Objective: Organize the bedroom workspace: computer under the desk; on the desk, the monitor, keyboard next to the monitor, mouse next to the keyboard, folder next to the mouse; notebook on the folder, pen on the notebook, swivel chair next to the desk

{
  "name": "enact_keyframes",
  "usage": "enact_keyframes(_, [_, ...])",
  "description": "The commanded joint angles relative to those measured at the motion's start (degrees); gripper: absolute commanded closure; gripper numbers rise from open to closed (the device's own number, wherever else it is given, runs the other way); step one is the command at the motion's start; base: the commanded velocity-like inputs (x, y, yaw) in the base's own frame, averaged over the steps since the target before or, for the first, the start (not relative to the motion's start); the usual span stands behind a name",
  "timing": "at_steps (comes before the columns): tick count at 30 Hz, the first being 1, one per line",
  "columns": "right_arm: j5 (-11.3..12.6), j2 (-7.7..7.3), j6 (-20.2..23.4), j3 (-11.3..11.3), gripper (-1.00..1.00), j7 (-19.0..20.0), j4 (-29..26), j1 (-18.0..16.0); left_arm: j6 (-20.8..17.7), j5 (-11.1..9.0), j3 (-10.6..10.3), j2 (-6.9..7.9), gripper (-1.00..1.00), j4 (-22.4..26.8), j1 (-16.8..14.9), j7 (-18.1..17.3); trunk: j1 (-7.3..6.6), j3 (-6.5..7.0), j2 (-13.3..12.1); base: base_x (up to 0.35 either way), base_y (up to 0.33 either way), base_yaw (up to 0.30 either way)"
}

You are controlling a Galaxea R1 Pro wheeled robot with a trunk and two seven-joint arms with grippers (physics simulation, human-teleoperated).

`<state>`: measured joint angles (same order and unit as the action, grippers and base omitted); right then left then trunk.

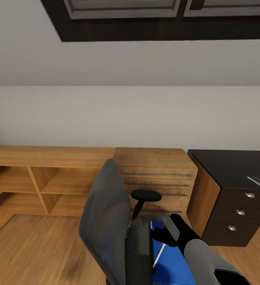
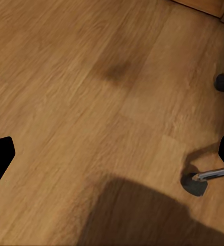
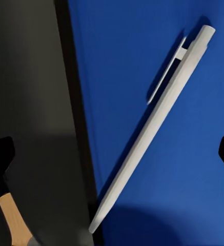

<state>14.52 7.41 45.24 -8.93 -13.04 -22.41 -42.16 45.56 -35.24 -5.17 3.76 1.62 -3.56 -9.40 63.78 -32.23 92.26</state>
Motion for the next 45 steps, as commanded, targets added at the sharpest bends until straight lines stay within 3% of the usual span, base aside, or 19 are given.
enact_keyframes(1, [0.6,0.01,0.1,-0.2,-1.0,-0.6,-0.1,0.0,0.1,-0.6,-0.5,0.02,-1.0,0.0,0.0,-0.3,0.22,-0.25,0.4,0.0,0.0,0.0])
enact_keyframes(14, [0.5,-0.84,-0.1,-0.1,-1.0,-0.6,-0.2,0.0,0.1,-0.7,-0.5,0.1,-1.0,0.0,0.0,-0.3,0.44,-0.42,0.8,0.0,0.0,0.0])
enact_keyframes(45, [0.5,-0.91,-0.1,-0.1,-1.0,-0.6,-0.2,0.0,0.3,-0.7,-0.5,0.11,-1.0,0.0,0.0,-0.3,0.44,-0.42,0.8,-0.011,0.0,0.0])
